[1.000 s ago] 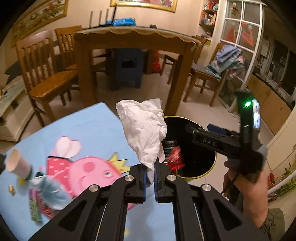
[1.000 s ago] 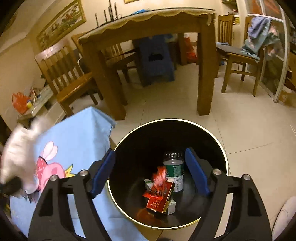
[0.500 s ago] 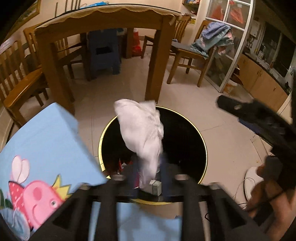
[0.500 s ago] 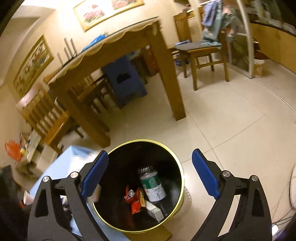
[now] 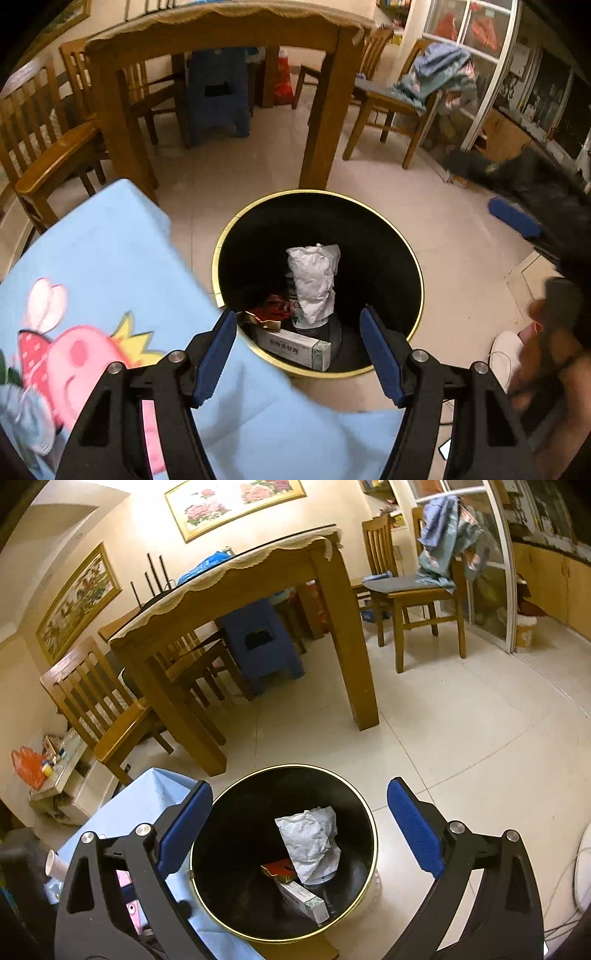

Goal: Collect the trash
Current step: 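Carry the wrapper and tissue to the bin and open both tools, then grasp the blue face mask with the right tool while the left tool grasps the small gold cap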

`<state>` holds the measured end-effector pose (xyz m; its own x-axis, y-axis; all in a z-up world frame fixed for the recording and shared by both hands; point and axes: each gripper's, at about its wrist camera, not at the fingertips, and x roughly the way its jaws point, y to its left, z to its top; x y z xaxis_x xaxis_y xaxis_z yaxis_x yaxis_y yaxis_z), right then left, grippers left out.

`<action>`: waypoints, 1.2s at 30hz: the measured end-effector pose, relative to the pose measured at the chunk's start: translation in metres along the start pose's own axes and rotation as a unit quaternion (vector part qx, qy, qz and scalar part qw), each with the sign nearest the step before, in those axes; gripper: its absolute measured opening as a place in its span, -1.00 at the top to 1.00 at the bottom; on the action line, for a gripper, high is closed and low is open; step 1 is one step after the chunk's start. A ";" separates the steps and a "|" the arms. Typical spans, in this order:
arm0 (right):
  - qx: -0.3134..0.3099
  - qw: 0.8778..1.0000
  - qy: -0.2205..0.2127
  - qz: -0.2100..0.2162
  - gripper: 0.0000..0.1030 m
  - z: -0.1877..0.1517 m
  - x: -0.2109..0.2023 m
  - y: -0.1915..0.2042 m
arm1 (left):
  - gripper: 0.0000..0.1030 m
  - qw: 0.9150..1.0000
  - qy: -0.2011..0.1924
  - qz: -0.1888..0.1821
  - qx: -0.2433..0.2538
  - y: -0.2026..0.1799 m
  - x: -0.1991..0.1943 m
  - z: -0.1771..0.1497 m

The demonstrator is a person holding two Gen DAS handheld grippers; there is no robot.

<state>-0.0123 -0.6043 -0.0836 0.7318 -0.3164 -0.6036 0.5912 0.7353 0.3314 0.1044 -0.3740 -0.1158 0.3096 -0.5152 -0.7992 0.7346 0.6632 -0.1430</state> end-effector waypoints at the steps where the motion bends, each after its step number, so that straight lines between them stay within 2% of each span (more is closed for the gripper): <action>1: -0.003 1.000 0.000 0.000 -0.84 0.000 0.000 0.003 | -0.33 1.000 -0.007 -0.004 -0.005 0.006 -0.013 -0.005; 4: -0.005 1.000 0.000 0.001 -0.84 -0.004 -0.001 0.007 | -0.33 1.000 -0.020 -0.004 -0.015 0.019 -0.036 -0.013; 7: -0.015 1.000 0.000 0.022 -0.84 -0.003 0.000 0.014 | -0.33 0.999 -0.040 0.004 -0.026 0.036 -0.068 -0.033; 11: -0.086 0.989 -0.007 0.119 -0.88 -0.017 -0.013 0.064 | -0.45 0.995 -0.072 0.056 -0.040 0.069 -0.121 -0.075; 14: -0.138 0.975 0.009 0.172 -0.90 -0.042 -0.019 0.117 | -0.57 0.986 -0.094 0.121 -0.063 0.107 -0.162 -0.117; 17: -0.178 0.958 0.036 0.222 -0.90 -0.077 -0.024 0.175 | -0.58 0.976 -0.090 0.169 -0.103 0.159 -0.191 -0.157; 18: -0.197 0.948 0.046 0.244 -0.90 -0.091 -0.028 0.197 | -0.58 0.972 -0.088 0.182 -0.117 0.174 -0.198 -0.168; 21: -0.262 0.921 0.054 0.281 -0.90 -0.129 -0.038 0.252 | -0.58 0.953 -0.084 0.241 -0.164 0.226 -0.218 -0.201; 23: -0.299 0.907 0.067 0.289 -0.87 -0.155 -0.039 0.285 | -0.58 0.945 -0.089 0.252 -0.187 0.247 -0.230 -0.216; 26: -0.336 0.899 0.078 0.270 -0.82 -0.177 -0.028 0.324 | -0.58 0.942 -0.098 0.248 -0.205 0.264 -0.239 -0.229; 29: -0.330 0.902 0.108 0.258 -0.56 -0.182 -0.005 0.340 | -0.58 0.945 -0.101 0.232 -0.208 0.267 -0.241 -0.235; 30: -0.319 0.903 0.133 0.256 -0.39 -0.183 0.009 0.344 | -0.58 0.946 -0.102 0.229 -0.208 0.268 -0.241 -0.238; 32: -0.306 0.898 0.169 0.265 0.07 -0.185 0.027 0.345 | -0.58 0.946 -0.104 0.222 -0.212 0.267 -0.241 -0.239; 33: -0.305 0.895 0.188 0.266 0.62 -0.188 0.034 0.346 | -0.58 0.946 -0.106 0.216 -0.216 0.270 -0.240 -0.239; 34: -0.301 0.892 0.199 0.273 0.82 -0.189 0.037 0.345 | -0.58 0.946 -0.111 0.209 -0.222 0.273 -0.242 -0.239; 36: -0.284 0.892 0.193 0.296 0.82 -0.185 0.029 0.337 | -0.59 0.945 -0.115 0.200 -0.231 0.276 -0.241 -0.242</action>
<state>0.1453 -0.2548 -0.1238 0.6234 0.3764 -0.6853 -0.2061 0.9246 0.3203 0.0863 0.0644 -0.1038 0.6693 -0.2424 -0.7024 0.2057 0.9688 -0.1383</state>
